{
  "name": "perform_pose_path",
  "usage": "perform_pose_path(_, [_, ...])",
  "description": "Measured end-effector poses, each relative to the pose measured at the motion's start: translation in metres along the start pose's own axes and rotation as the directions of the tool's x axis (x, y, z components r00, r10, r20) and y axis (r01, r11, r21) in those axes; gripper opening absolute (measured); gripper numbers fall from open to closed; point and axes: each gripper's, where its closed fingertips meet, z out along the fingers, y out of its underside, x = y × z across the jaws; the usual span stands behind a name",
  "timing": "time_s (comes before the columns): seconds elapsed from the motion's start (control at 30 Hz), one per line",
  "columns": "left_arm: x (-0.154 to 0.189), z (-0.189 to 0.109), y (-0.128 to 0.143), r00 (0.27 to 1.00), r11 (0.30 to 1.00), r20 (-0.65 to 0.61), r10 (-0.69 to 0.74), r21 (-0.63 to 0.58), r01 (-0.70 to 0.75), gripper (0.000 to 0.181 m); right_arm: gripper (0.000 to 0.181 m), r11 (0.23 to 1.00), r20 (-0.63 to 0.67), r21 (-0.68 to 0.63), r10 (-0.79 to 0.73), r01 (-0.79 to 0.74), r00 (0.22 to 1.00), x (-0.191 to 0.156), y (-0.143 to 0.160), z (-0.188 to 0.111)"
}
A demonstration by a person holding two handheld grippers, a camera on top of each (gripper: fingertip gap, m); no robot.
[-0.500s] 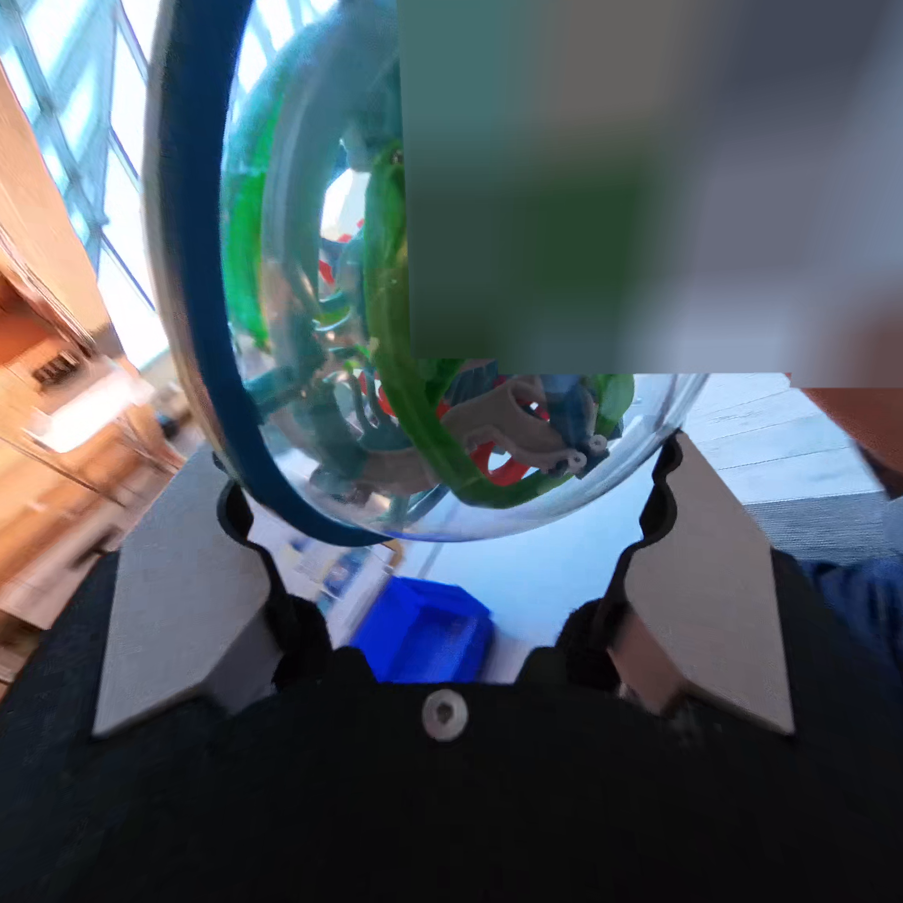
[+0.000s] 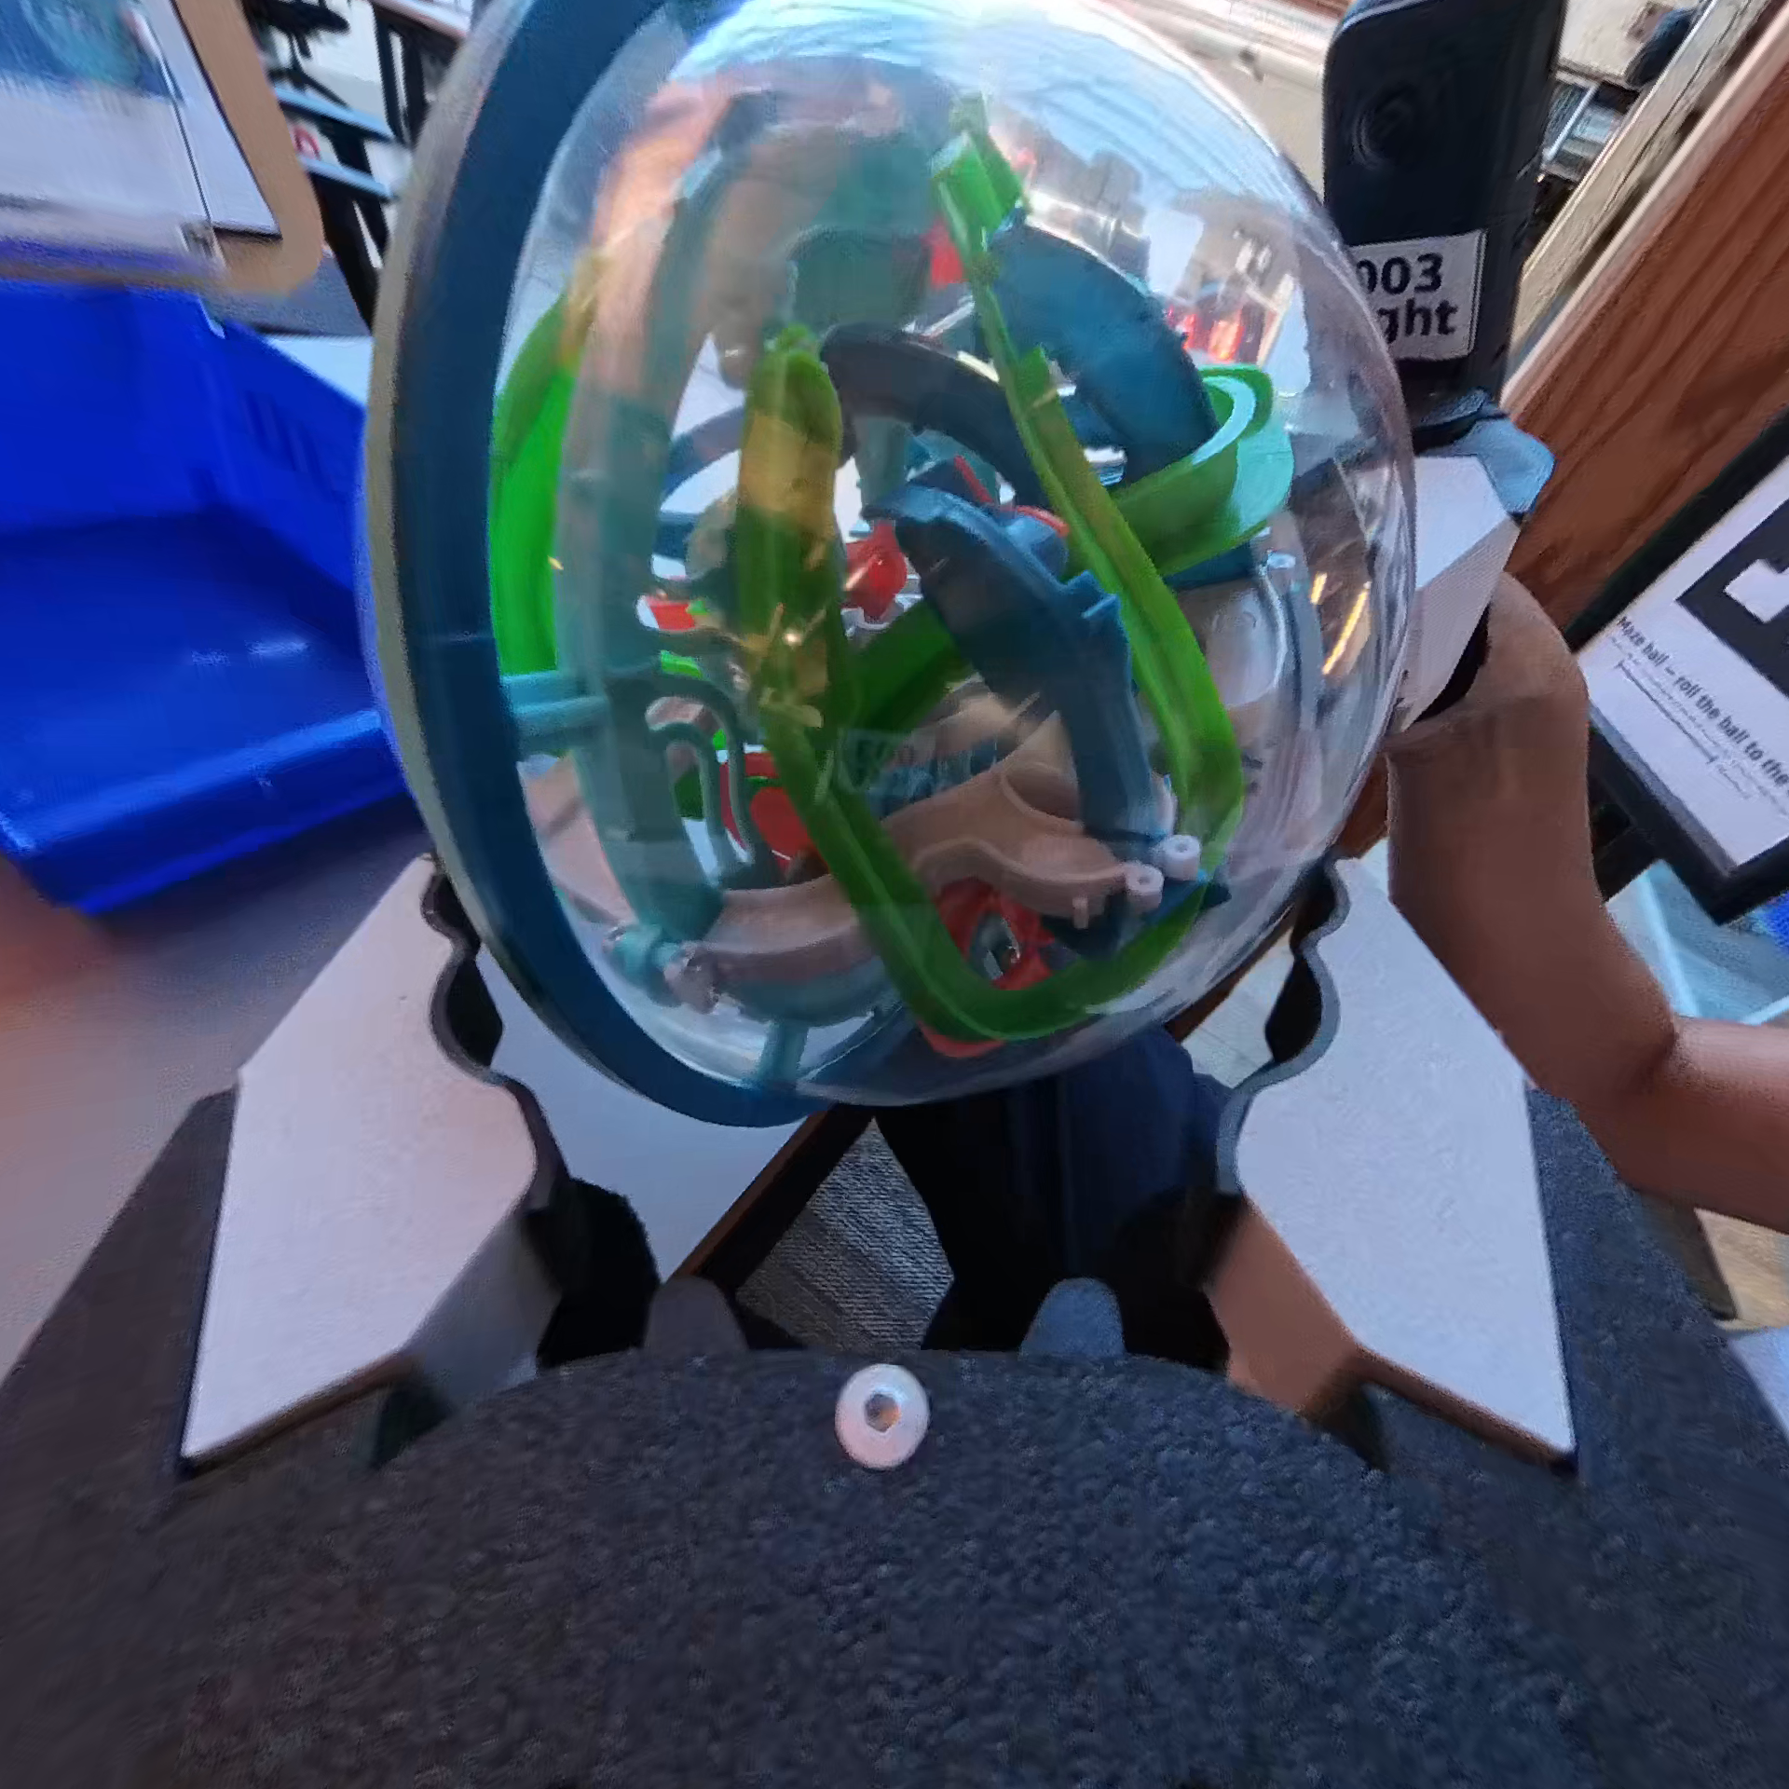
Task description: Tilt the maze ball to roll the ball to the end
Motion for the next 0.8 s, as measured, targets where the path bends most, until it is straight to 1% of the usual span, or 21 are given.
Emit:
perform_pose_path(0.1, [-0.011,0.003,0.009,0.998,0.998,-0.014,-0.057,-0.003,0.057,0.158,0.155,0.997,-0.002,-0.026,0.069,-0.069,0.998,0.009,0.010,0.009])
perform_pose_path(0.33, [-0.029,0.010,0.034,0.994,0.992,-0.013,-0.111,-0.061,0.110,0.159,0.155,0.987,0.007,-0.077,0.139,-0.138,0.990,0.028,0.035,0.024])
perform_pose_path(0.53, [-0.042,0.015,0.050,0.983,0.978,-0.003,-0.184,-0.102,0.183,0.159,0.155,0.989,0.016,-0.048,0.140,-0.139,0.990,0.043,0.040,0.035])
perform_pose_path(0.6, [-0.043,0.018,0.058,0.972,0.964,-0.007,-0.233,-0.134,0.230,0.158,0.155,0.976,0.013,-0.115,0.187,-0.184,0.982,0.047,0.049,0.036])
perform_pose_path(0.7, [-0.043,0.023,0.080,0.967,0.938,0.004,-0.256,-0.243,0.249,0.158,0.155,0.937,0.020,-0.265,0.243,-0.229,0.970,0.053,0.068,0.036])
perform_pose_path(0.73, [-0.043,0.024,0.087,0.971,0.934,0.011,-0.240,-0.272,0.234,0.158,0.155,0.925,0.024,-0.286,0.269,-0.251,0.963,0.056,0.073,0.036])
perform_pose_path(0.8, [-0.041,0.025,0.094,0.978,0.933,0.007,-0.207,-0.300,0.199,0.158,0.155,0.928,0.049,-0.245,0.301,-0.281,0.952,0.062,0.067,0.037])
